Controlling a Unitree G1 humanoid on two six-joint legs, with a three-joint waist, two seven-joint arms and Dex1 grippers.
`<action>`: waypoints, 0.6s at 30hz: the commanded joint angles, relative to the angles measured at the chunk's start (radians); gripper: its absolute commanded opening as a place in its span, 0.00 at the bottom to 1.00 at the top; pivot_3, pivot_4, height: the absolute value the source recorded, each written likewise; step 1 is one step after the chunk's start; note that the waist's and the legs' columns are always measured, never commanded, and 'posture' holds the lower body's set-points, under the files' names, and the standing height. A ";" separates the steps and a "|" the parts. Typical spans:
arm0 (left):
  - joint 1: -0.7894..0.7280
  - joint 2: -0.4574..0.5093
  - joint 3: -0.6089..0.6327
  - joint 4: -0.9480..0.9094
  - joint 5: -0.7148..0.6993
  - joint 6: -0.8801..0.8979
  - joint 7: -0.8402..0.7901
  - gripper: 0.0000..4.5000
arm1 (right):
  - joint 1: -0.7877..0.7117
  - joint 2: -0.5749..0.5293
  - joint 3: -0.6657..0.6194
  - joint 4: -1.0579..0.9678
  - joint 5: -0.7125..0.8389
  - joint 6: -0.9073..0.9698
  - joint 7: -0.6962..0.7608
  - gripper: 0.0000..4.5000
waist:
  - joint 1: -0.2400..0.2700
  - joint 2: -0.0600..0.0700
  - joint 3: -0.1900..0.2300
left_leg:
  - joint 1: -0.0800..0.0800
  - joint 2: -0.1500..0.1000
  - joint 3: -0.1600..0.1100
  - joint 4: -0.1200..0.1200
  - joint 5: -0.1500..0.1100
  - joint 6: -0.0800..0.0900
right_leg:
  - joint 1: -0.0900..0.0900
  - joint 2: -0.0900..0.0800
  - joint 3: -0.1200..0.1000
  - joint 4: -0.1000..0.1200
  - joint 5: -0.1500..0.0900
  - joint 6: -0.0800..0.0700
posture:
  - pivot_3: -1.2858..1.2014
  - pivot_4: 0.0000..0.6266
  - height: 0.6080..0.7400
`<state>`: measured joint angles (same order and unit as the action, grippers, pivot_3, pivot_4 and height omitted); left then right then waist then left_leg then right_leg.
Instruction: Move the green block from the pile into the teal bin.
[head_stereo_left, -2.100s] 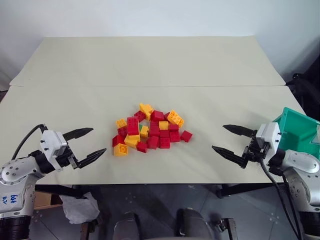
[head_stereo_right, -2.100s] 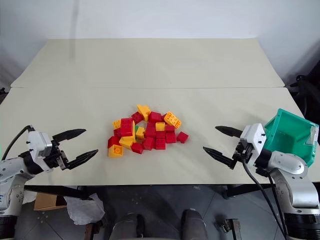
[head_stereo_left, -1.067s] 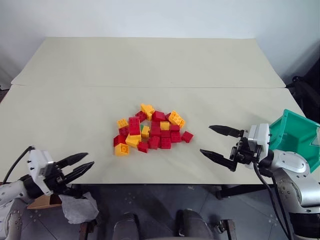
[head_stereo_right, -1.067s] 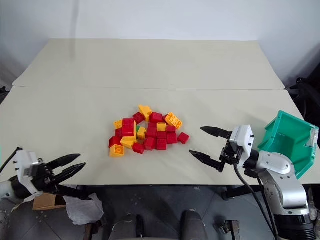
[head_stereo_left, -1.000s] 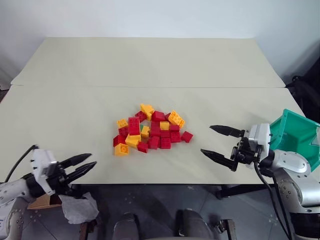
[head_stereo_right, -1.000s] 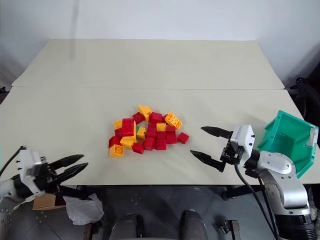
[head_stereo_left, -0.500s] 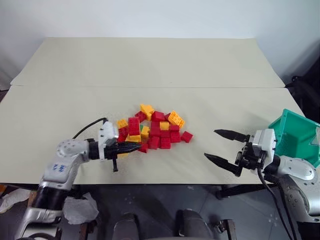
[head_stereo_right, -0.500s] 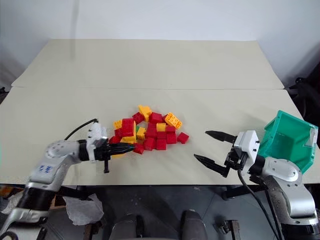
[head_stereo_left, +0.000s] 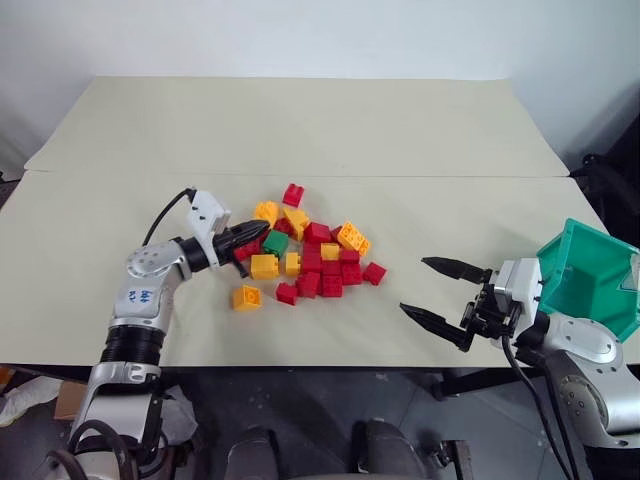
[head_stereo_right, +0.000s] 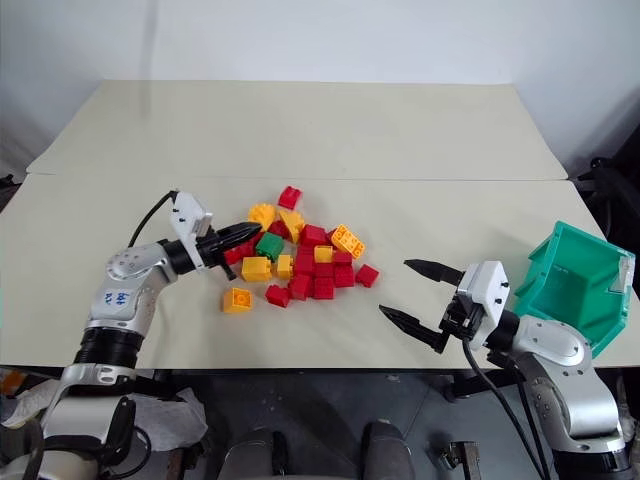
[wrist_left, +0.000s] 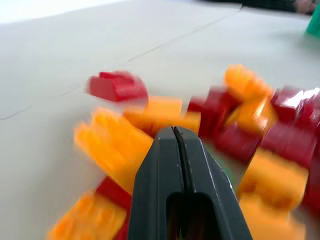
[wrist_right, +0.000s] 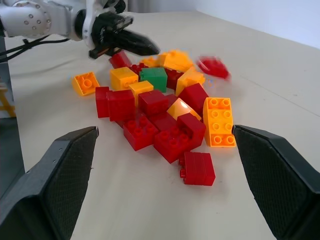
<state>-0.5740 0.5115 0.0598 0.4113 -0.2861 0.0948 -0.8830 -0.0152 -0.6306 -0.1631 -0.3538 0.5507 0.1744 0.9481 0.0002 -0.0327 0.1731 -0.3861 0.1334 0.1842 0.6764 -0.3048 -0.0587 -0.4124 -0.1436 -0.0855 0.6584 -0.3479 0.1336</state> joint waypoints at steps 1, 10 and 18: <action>0.046 0.054 -0.015 -0.052 -0.010 -0.002 -0.112 0.00 | -0.011 0.005 -0.007 -0.026 0.004 -0.016 -0.004 1.00 | 0.001 0.000 0.000 | 0.000 0.000 0.000 0.000 0.000 0.000 | 0.000 0.000 0.000 0.000 0.000 0.000 | 0.52 0.24 1.00; 0.174 0.166 -0.078 -0.208 -0.018 0.015 -0.311 0.00 | -0.034 0.020 0.012 -0.009 -0.004 -0.019 -0.004 1.00 | 0.002 0.000 0.000 | 0.000 0.000 -0.001 0.000 0.000 0.000 | 0.000 0.000 -0.001 -0.001 0.000 0.000 | 0.52 0.24 1.00; 0.263 0.207 0.092 -0.256 -0.143 0.072 -0.305 0.00 | -0.049 0.021 0.012 -0.011 0.003 -0.019 -0.001 1.00 | -0.007 0.000 0.000 | -0.001 0.001 -0.001 -0.001 -0.001 0.000 | -0.001 0.000 -0.001 0.000 0.000 0.000 | 0.52 0.24 1.00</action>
<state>-0.3251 0.6864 0.0737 0.1648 -0.3917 0.1735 -1.1921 -0.0570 -0.6099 -0.1359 -0.3479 0.5474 0.1729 0.9463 -0.0067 -0.0326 0.1731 -0.3869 0.1343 0.1835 0.6756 -0.3053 -0.0587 -0.4134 -0.1434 -0.0862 0.6586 -0.3479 0.1335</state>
